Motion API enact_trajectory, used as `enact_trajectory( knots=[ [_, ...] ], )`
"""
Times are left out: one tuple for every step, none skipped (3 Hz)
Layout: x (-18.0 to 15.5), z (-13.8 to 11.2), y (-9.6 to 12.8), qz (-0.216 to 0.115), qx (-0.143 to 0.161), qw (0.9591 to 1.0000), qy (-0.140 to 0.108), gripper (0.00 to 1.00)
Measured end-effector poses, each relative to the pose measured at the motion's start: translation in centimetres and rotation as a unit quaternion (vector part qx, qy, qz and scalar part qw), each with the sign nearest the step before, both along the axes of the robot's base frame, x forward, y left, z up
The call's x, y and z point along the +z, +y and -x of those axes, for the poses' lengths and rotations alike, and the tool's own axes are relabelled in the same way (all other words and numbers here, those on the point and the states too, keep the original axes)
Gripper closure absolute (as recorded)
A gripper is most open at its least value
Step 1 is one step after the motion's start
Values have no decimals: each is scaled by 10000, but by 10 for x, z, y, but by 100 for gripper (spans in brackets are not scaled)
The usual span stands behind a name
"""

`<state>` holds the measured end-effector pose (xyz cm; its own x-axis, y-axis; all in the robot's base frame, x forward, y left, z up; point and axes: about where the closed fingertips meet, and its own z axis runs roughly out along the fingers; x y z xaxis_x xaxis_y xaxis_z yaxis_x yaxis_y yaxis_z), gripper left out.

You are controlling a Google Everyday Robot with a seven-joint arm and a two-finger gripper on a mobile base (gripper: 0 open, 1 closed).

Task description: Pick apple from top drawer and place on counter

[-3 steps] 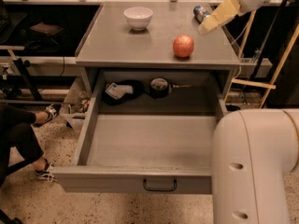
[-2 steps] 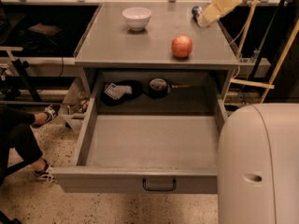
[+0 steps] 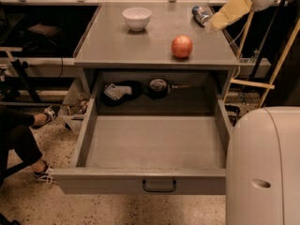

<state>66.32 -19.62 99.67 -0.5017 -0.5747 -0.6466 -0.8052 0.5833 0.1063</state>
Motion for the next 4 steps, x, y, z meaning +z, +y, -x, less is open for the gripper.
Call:
enact_trajectory(
  knots=[
    [15,33,18,-707,314,9963,364,0],
    [51,73,46,-1428,589,9856,682,0],
    [89,130,24,-1713,51,9797,1037,0],
    [131,196,-26,-1664,-996,9757,1020,0]
  ],
)
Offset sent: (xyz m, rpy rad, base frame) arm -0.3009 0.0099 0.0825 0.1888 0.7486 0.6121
